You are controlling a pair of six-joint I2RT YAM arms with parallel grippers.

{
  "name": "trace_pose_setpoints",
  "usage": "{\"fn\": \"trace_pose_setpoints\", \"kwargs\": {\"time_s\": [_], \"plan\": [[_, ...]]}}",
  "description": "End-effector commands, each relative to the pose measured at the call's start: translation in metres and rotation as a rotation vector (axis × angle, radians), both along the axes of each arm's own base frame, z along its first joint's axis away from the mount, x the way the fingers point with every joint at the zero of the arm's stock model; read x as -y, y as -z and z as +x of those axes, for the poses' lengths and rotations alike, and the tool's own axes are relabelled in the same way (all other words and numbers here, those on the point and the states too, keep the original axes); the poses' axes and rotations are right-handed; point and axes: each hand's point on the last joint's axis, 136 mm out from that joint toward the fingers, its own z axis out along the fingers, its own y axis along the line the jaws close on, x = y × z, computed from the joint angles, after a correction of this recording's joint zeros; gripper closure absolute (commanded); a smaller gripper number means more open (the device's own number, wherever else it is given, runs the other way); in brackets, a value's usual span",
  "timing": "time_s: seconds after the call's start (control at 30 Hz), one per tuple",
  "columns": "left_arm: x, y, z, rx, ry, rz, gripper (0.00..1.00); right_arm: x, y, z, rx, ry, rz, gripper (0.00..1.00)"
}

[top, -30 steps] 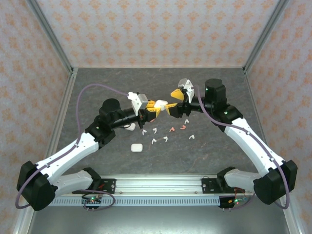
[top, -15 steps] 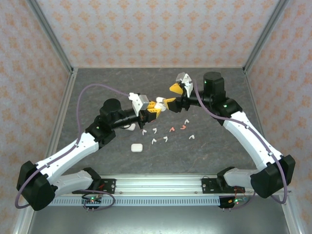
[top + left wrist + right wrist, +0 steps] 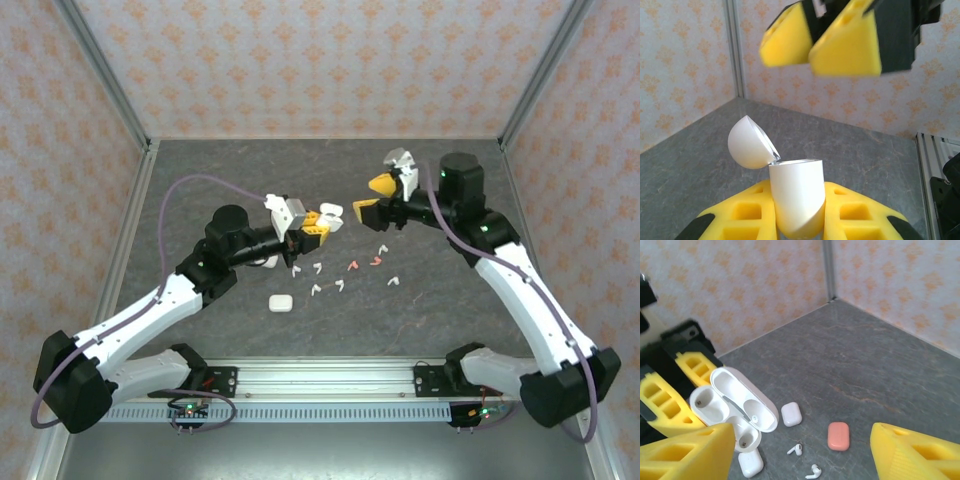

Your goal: Insert wireless bluetooth earbuds into charging case

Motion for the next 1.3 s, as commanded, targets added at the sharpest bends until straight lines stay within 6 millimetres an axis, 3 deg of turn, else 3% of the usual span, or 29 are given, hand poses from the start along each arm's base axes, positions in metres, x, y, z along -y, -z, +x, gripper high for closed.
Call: {"fn": "trace_pose_setpoints", "kwargs": {"time_s": [0.0, 0.1, 0.33, 0.63, 0.93, 1.27], "plan": [[-0.004, -0.016, -0.005, 0.07, -0.012, -0.049, 1.0, 0.025, 0.018, 0.009, -0.169, 0.218, 0.063, 0.28], [-0.005, -0.016, -0.01, 0.074, 0.002, -0.071, 1.0, 0.038, 0.045, 0.011, -0.289, 0.326, 0.064, 0.28], [-0.008, -0.032, -0.038, 0.122, 0.098, -0.183, 1.0, 0.06, 0.133, 0.023, -0.552, 0.521, -0.086, 0.37], [-0.024, -0.049, -0.056, 0.191, 0.085, -0.276, 1.0, 0.075, 0.229, 0.06, -0.714, 0.617, -0.319, 0.47], [-0.026, -0.061, -0.063, 0.198, 0.108, -0.313, 1.0, 0.088, 0.274, 0.083, -0.744, 0.652, -0.42, 0.47], [-0.026, -0.062, -0.062, 0.187, 0.107, -0.309, 1.0, 0.076, 0.299, 0.097, -0.792, 0.584, -0.446, 0.5]]}}
